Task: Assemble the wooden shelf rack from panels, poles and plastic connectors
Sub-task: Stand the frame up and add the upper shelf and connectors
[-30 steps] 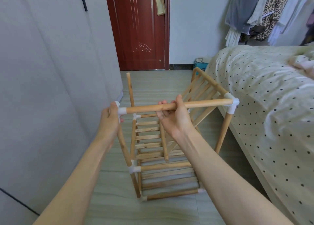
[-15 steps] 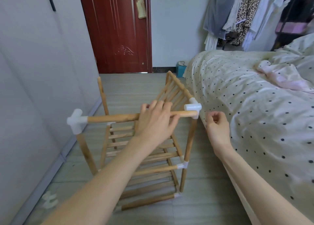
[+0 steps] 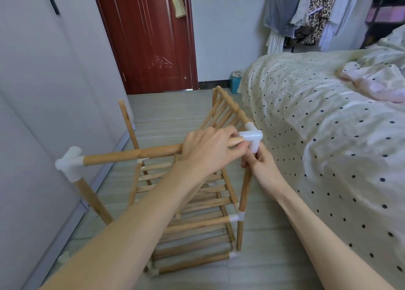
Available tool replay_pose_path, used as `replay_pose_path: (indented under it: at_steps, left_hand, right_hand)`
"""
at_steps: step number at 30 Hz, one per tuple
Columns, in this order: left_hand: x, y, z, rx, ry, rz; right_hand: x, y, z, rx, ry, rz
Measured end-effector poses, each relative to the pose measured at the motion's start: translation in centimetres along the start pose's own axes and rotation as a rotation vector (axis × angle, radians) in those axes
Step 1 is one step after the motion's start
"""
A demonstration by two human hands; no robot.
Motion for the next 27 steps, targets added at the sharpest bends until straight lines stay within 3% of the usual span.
replay_pose_path:
  at_steps: [3, 7, 19, 27]
  left_hand:
    - [0.3, -0.5, -0.4, -0.041, 0.083, -0.076]
    - [-0.2, 0.1, -0.2, -0.222, 0.107, -0.226]
    - [0.3, 0.9, -0.9, -0.228, 0.115, -0.192]
    - [0.1, 1.2, -0.4, -0.298, 0.130, -0.287]
  right_hand:
    - [0.2, 0.6, 0.3, 0.011, -0.010, 0.005]
    - [0.2, 1.4, 0.3, 0.026, 0.001, -0.004]
    - [-1.0, 2.0, -0.9, 0.057, 0.056, 0.003]
    - [-2.0, 2.7, -1.6, 0.044, 0.072, -0.039]
Point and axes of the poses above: each hand's wrist, its own y-axis away from the middle knuckle, its own x-axis out of the back of the hand, z = x × y, the point moved 5 cm from there along -y, towards the middle knuckle, and after that the axes turned 9 degrees about -z, right-handed, at the moved point
